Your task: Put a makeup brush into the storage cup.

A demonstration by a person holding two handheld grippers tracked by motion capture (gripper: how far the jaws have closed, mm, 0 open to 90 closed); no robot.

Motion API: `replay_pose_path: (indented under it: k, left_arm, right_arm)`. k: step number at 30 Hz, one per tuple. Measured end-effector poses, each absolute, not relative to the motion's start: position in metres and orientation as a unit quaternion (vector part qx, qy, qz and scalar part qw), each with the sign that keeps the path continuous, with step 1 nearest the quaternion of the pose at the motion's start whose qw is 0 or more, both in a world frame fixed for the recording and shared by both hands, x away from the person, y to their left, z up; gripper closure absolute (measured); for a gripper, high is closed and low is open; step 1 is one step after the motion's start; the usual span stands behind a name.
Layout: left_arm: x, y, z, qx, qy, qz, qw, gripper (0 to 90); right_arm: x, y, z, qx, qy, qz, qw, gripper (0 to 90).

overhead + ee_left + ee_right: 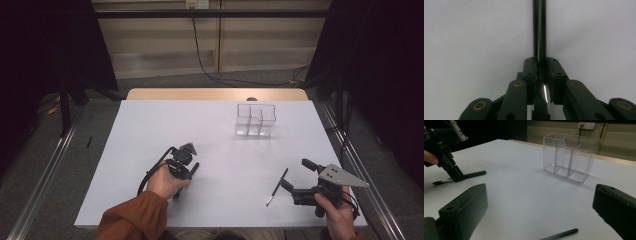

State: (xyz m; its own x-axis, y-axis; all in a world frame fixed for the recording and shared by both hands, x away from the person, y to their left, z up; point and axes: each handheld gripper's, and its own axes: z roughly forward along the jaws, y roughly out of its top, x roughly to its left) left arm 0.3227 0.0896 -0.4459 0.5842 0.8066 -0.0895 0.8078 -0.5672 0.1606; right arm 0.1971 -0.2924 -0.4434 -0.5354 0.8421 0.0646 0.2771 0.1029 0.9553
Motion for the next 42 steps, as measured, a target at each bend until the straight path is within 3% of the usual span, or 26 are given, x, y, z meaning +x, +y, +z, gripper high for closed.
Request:
replay_pose_path:
  k: [4,20,42]
  left_arm:
    - [0.323,0.086,-0.445,0.894,0.442,0.002,0.079,78.9]
    - [0.325,0.101,-0.443,0.893,0.434,-0.027,0.118,79.2]
    - [0.318,0.143,-0.425,0.86,0.437,0.004,0.261,79.1]
  right_arm:
    - [0.197,-0.292,-0.444,0.403,0.694,0.534,0.264,0.0]
    - [0.198,-0.293,-0.444,0.404,0.695,0.533,0.264,0.0]
    - [0.198,-0.293,-0.444,0.404,0.694,0.534,0.265,0.0]
